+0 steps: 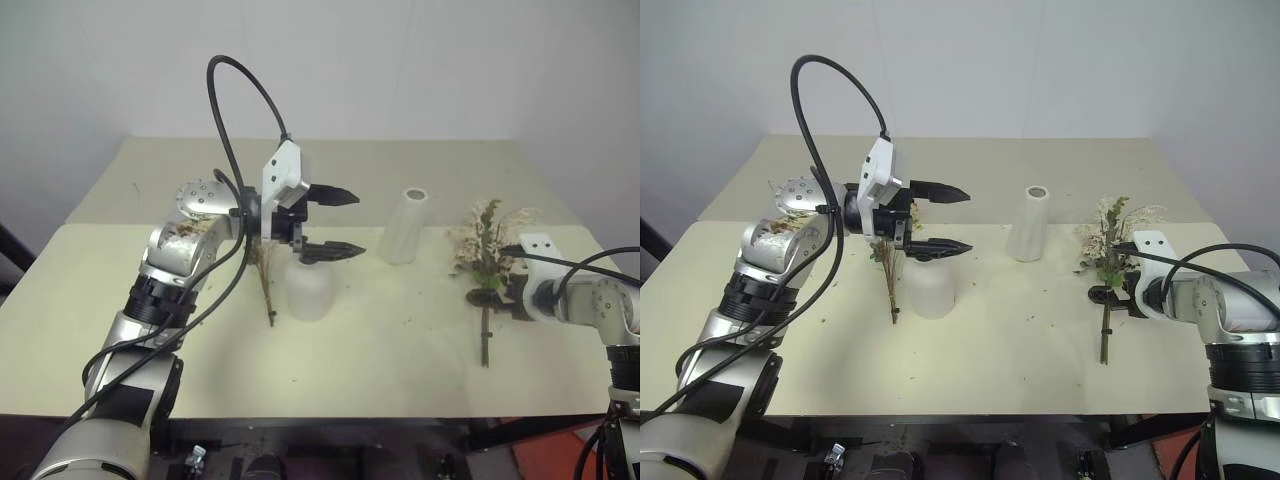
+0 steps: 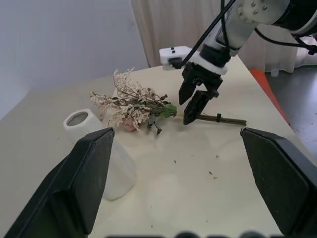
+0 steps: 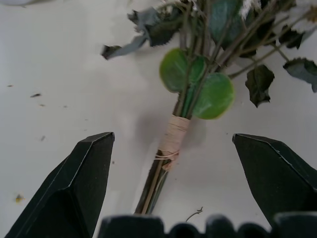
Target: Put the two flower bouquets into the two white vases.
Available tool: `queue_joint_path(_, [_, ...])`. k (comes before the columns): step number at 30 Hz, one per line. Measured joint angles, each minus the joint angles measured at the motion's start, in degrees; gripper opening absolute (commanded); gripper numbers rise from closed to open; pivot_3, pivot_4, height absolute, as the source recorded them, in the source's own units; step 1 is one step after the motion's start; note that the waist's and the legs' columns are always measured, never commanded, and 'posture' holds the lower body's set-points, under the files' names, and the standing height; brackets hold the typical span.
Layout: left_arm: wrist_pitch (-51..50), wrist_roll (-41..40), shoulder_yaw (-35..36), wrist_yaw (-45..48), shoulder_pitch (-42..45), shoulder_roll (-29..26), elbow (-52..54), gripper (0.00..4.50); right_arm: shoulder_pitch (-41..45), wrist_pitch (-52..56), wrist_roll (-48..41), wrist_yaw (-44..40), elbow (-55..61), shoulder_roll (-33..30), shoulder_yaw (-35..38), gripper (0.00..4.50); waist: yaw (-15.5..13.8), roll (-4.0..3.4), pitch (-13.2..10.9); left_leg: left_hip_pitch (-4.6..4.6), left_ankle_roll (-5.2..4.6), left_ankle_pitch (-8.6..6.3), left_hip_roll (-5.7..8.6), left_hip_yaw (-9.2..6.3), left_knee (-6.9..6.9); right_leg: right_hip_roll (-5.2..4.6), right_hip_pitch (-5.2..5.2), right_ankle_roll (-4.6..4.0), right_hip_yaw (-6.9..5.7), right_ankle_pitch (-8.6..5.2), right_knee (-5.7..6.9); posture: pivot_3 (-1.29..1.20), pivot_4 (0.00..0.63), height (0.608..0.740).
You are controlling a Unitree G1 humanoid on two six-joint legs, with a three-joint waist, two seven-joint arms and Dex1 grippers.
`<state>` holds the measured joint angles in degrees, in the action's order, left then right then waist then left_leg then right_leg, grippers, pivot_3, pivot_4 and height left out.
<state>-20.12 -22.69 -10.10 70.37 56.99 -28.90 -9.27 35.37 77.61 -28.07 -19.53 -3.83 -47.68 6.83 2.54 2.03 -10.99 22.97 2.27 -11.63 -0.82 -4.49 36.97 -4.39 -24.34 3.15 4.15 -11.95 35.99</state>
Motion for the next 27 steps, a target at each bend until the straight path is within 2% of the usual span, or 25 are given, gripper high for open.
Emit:
queue_joint_path(3, [0.21,0.18,0.04,0.11,-1.28,0.12,0.21,4.5,1.07,-0.39,1.26,-0.75,-2.44,0.03,-0.77,3.92,0.14,0.0,0.0,-0.08,0.0,0.0,-0.01,0.01,0.0,0.02,0.04,0.27,0.01,-0.16,0.03,0.0,0.15,0.74])
queue_joint_path(13, [0.03,0.8,0.21,-2.24,-3.88,0.0,2.52,4.5,5.75,-2.85,4.63,-5.35,-10.18,0.87,-4.28,0.35,0.07,-0.01,0.0,-0.07,0.0,0.01,0.0,0.0,0.01,0.01,0.04,0.25,0.01,-0.13,0.05,0.0,0.15,0.74])
queue_joint_path(14, [0.03,0.87,0.24,-2.4,-4.07,-0.08,2.85,4.5,6.2,-3.22,4.95,-5.66,-11.03,0.99,-4.43,0.21,0.09,-0.01,0.0,-0.07,0.0,0.01,0.0,0.0,0.01,0.01,0.04,0.25,0.01,-0.13,0.04,0.0,0.15,0.74])
queue_joint_path(22, [-0.22,0.99,0.57,-3.67,-5.87,-1.01,4.52,4.5,6.63,-4.42,7.01,-5.03,-12.72,2.31,-3.78,0.21,0.12,-0.01,0.0,-0.08,0.0,0.01,-0.01,0.0,0.01,0.01,0.04,0.25,0.01,-0.13,0.06,0.0,0.15,0.74])
queue_joint_path(27, [-0.22,0.81,2.99,-3.94,-6.08,-3.3,5.33,4.5,5.57,-15.65,13.91,6.28,-6.24,3.3,1.44,0.21,0.12,-0.19,-0.11,-0.01,0.0,0.01,0.0,0.01,0.0,0.0,-0.05,0.28,0.02,-0.14,0.06,0.0,0.15,0.74])
